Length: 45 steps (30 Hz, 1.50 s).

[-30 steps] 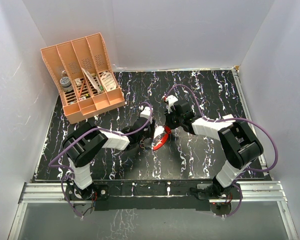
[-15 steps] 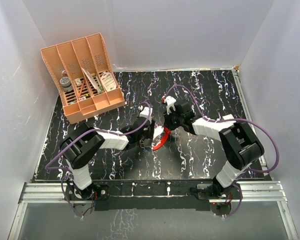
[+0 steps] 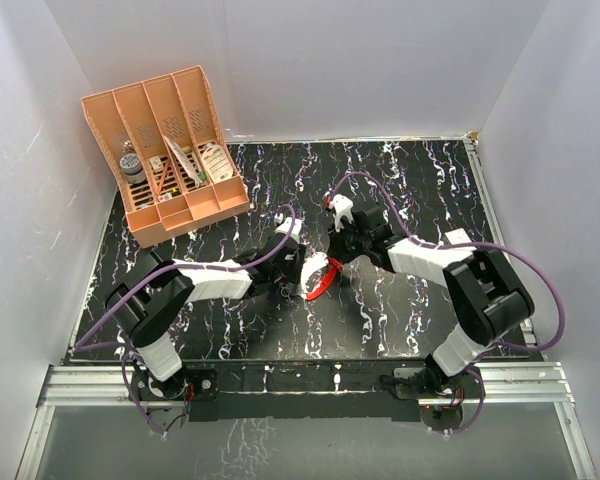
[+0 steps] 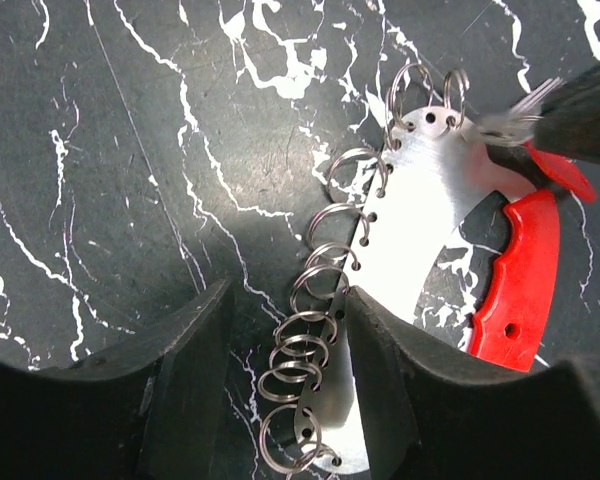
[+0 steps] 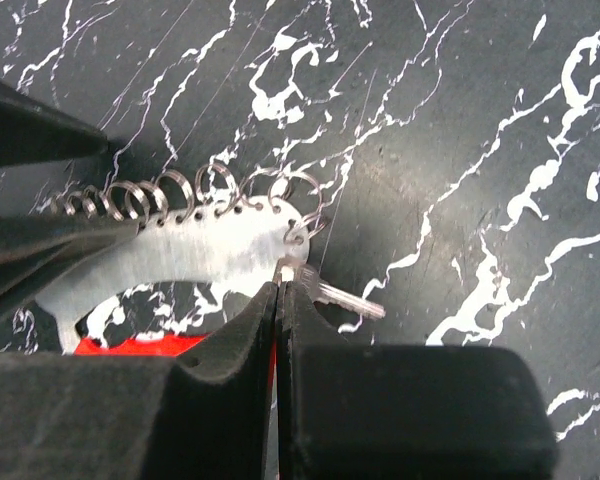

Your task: Put the keys on the keyring

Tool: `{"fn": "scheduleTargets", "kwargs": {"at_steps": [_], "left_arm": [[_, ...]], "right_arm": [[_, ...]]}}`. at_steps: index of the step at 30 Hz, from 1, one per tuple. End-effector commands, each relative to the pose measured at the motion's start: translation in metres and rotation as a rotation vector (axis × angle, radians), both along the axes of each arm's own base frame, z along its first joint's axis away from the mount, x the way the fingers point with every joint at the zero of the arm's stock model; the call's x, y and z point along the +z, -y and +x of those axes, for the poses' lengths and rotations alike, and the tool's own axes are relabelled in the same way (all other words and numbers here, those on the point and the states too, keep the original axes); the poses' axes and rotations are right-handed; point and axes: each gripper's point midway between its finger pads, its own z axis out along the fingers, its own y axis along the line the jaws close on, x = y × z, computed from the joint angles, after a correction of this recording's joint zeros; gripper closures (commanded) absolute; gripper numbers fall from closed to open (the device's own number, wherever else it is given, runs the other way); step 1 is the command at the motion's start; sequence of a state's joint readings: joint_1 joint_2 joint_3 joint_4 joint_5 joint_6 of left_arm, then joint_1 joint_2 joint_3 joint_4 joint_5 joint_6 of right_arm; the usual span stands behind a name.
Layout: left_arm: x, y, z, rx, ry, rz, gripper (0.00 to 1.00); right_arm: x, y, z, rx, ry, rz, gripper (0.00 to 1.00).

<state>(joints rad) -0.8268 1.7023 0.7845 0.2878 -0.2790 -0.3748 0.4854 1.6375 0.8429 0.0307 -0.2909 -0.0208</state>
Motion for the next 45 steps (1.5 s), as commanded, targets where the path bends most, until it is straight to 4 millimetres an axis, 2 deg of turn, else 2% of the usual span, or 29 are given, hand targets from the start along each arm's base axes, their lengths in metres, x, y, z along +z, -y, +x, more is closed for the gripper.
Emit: {"fn": "scheduleTargets", "kwargs": {"at_steps": [1, 6, 10, 17, 20, 23, 32, 40, 41, 45], "left_arm": [[0.014, -0.010, -0.005, -0.002, -0.013, 0.027, 0.51], [0.038, 0.001, -0.002, -0.039, 0.009, -0.049, 0.49], [0.066, 0.014, -0.007, -0.116, 0.066, -0.146, 0.49], [0.120, 0.022, -0.019, -0.212, 0.189, -0.311, 0.51], [0.133, 0.022, -0.024, -0.234, 0.220, -0.358, 0.55], [0.135, 0.024, -0.027, -0.259, 0.228, -0.368, 0.60], [0.120, 0.035, -0.031, -0.329, 0.209, -0.371, 0.66], [0.128, 0.044, -0.031, -0.382, 0.251, -0.400, 0.69], [0.120, 0.045, -0.030, -0.384, 0.237, -0.388, 0.69], [0.120, 0.046, -0.030, -0.389, 0.253, -0.393, 0.69]], "right_arm": [[0.039, -0.002, -0.004, 0.031, 0.111, 0.066, 1.00], [0.053, -0.005, -0.023, 0.102, 0.112, 0.103, 1.00], [0.061, -0.010, -0.033, 0.172, 0.115, 0.125, 1.00], [0.077, -0.024, -0.043, 0.275, 0.138, 0.192, 1.00], [0.087, -0.030, -0.044, 0.305, 0.145, 0.219, 1.00], [0.095, -0.035, -0.046, 0.339, 0.149, 0.244, 1.00], [0.115, -0.043, -0.046, 0.384, 0.180, 0.278, 1.00], [0.120, -0.045, -0.047, 0.416, 0.189, 0.282, 1.00], [0.120, -0.046, -0.047, 0.419, 0.189, 0.283, 1.00], [0.121, -0.047, -0.050, 0.441, 0.186, 0.289, 1.00]]}}
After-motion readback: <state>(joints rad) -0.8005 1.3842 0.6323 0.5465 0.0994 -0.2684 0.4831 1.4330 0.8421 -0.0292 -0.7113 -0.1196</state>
